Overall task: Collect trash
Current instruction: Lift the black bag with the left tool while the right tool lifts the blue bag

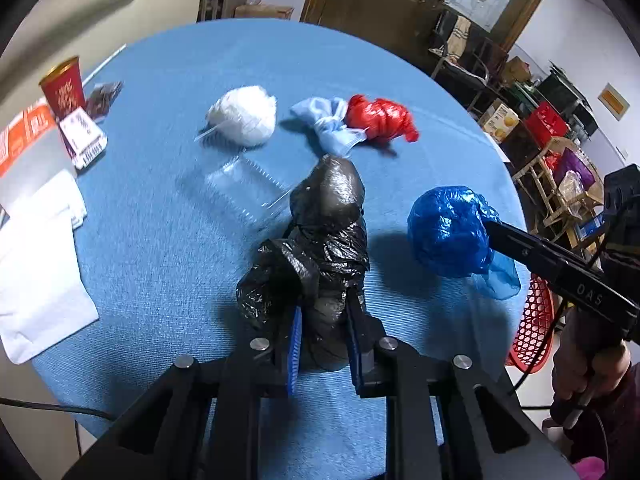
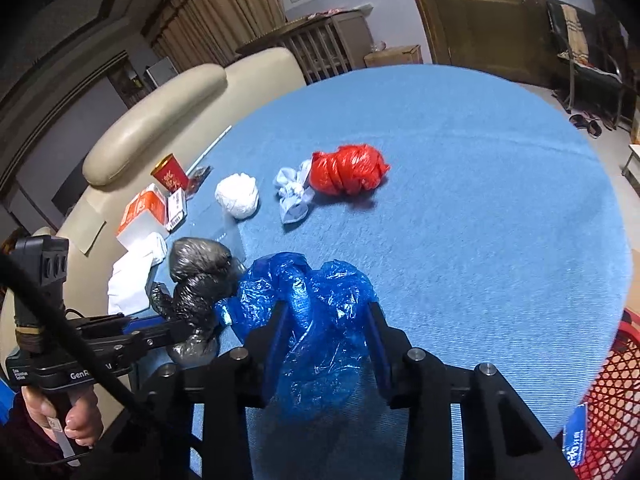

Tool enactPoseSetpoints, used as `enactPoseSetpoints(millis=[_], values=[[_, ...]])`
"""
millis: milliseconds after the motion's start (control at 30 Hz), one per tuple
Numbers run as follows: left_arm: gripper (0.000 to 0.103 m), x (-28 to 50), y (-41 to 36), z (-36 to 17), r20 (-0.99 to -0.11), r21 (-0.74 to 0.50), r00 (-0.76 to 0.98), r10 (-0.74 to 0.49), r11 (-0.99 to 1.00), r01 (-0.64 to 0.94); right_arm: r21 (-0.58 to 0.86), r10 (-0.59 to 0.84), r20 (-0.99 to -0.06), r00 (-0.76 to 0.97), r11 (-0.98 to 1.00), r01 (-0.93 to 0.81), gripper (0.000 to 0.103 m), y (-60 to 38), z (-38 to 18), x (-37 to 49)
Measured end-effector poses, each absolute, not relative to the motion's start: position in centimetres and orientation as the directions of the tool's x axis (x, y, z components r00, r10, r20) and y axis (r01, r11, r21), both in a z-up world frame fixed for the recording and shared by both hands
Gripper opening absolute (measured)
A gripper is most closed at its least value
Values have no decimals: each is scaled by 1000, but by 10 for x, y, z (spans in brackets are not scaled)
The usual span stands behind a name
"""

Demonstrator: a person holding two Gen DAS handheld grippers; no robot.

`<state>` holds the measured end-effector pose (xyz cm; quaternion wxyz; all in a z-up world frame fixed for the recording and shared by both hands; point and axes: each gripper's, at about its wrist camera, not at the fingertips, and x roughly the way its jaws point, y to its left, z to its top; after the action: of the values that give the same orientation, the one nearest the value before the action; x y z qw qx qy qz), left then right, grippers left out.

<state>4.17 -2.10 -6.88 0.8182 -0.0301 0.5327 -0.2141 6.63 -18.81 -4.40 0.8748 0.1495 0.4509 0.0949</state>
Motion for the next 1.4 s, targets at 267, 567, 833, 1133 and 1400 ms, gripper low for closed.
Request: enactPoseSetpoints(millis=[267, 567, 833, 1133, 1400], values=[[19, 27, -29, -33, -819, -280, 390, -421, 886, 369, 336, 268, -732, 627, 942, -10, 40, -203, -21, 53], [18, 10, -32, 9, -773, -229, 492, -400, 900, 372, 332, 237, -707, 666, 943, 17, 40, -216, 2, 31], [18, -8, -45, 30, -737, -157, 553, -388, 894, 419, 310, 202, -673, 712, 950, 23, 40, -222, 24, 9], [18, -20, -63, 37, -729, -132, 549, -410, 870, 474, 306, 169, -640, 750, 951, 47, 40, -238, 41, -17], [18, -30, -72, 41, -725, -118, 550, -416, 861, 495, 291, 122, -619, 776, 953, 82, 40, -254, 53, -46]])
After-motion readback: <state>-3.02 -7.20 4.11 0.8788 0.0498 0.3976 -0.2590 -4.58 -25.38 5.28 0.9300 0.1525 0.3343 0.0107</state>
